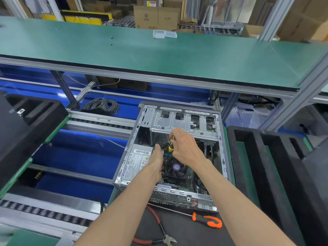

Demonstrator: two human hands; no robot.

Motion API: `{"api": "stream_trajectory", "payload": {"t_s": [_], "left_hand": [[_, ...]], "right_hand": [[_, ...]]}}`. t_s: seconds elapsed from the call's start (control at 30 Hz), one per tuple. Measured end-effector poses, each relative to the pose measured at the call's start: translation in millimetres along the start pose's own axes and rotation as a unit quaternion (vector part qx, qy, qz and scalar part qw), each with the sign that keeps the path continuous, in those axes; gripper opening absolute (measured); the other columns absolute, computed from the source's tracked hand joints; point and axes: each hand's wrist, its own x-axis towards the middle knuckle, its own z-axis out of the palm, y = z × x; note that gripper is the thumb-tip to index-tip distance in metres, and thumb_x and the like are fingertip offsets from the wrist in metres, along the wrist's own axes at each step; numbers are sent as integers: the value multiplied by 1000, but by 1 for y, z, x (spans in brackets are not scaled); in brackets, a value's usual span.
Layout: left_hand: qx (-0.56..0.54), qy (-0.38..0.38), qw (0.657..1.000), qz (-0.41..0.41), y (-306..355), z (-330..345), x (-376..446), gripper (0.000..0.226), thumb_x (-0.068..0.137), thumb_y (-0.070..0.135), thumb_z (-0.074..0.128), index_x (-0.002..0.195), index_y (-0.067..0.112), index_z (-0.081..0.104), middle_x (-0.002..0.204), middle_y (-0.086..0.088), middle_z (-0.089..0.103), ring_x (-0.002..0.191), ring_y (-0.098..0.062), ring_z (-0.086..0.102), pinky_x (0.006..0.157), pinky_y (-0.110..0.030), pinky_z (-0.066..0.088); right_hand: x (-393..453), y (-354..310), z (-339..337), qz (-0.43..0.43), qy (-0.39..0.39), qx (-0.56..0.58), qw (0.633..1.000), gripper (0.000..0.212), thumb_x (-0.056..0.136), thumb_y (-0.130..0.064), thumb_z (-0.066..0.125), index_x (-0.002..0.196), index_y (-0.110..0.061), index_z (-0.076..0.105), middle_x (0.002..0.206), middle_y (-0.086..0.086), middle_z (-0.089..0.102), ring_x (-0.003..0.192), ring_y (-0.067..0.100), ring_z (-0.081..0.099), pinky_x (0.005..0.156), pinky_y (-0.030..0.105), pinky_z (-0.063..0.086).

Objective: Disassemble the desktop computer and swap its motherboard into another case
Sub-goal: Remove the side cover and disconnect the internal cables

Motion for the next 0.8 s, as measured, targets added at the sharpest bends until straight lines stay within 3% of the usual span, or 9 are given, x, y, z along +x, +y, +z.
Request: {"api": "stream_trajectory", "payload": {"t_s": [0.1, 0.17, 0.27, 0.33, 0.4, 0.5, 0.67, 0.73, 0.8], "left_hand": [[-3, -4, 1000, -2, 0, -1, 0, 83, 99, 69, 21, 136, 1, 51, 94, -10, 65, 80, -17, 62, 47, -23, 44], [3, -2, 1000, 0, -1, 0, 2, 84, 99, 69, 20, 137, 1, 51, 86, -8, 62, 75, -16, 60, 45, -23, 44], [-7, -9, 1000, -4, -2, 1, 4, 84, 99, 69, 20, 138, 0, 50, 91, -10, 64, 78, -17, 63, 35, -17, 44], [-6, -6, 1000, -5, -2, 1, 7, 86, 98, 70, 18, 139, 1, 50, 109, -14, 67, 92, -18, 65, 54, -23, 57], [-1, 3, 1000, 2, -3, 1, 11, 86, 98, 71, 16, 139, 4, 51, 131, -16, 61, 109, -17, 59, 84, -33, 55], [-6, 11, 1000, 11, -4, 1, 15, 87, 98, 71, 16, 137, 2, 53, 133, -16, 60, 123, -24, 55, 95, -38, 51], [-2, 24, 1000, 17, -5, 1, 14, 87, 99, 69, 15, 140, 1, 51, 142, -21, 52, 136, -33, 44, 108, -45, 42], [-9, 18, 1000, 19, -3, 2, 10, 85, 100, 68, 15, 140, 2, 51, 142, -21, 52, 136, -34, 45, 107, -46, 42], [-16, 10, 999, 27, -3, 2, 10, 80, 101, 65, 15, 135, 5, 56, 126, -16, 65, 117, -32, 61, 92, -42, 52]], "right_hand": [[2, -2, -1, -28, -7, -32, 999, 6, 95, -5, 53, 98, -10, 52, 94, -1, 46, 76, 24, 48, 67, 34, 37], [4, -5, -1, -45, -18, -56, 997, 6, 95, -6, 54, 100, -9, 52, 97, 2, 50, 77, 25, 50, 67, 36, 40], [8, -11, -2, -59, -31, -79, 995, 7, 97, -9, 53, 103, -8, 53, 103, 6, 54, 81, 28, 55, 70, 40, 47], [12, -14, -2, -62, -40, -113, 991, 15, 102, -19, 49, 110, -8, 52, 106, 8, 58, 84, 30, 59, 70, 41, 48], [16, -17, -2, -53, -47, -150, 986, 26, 105, -30, 43, 113, -7, 51, 99, 11, 62, 81, 32, 59, 64, 40, 45], [22, -20, -1, -28, -60, -154, 986, 30, 105, -37, 43, 107, -8, 50, 88, 14, 61, 71, 31, 50, 60, 39, 41], [28, -24, -7, -65, -149, -118, 979, 4, 94, -13, 55, 96, -13, 52, 96, 11, 64, 87, 32, 58, 73, 45, 49], [28, -24, -10, -70, -175, -101, 977, 11, 88, -7, 55, 95, -15, 51, 100, 7, 61, 88, 29, 56, 73, 43, 47], [28, -23, -9, -61, -172, -89, 979, 9, 87, -10, 52, 96, -13, 50, 99, 9, 60, 88, 30, 56, 71, 43, 46]]}}
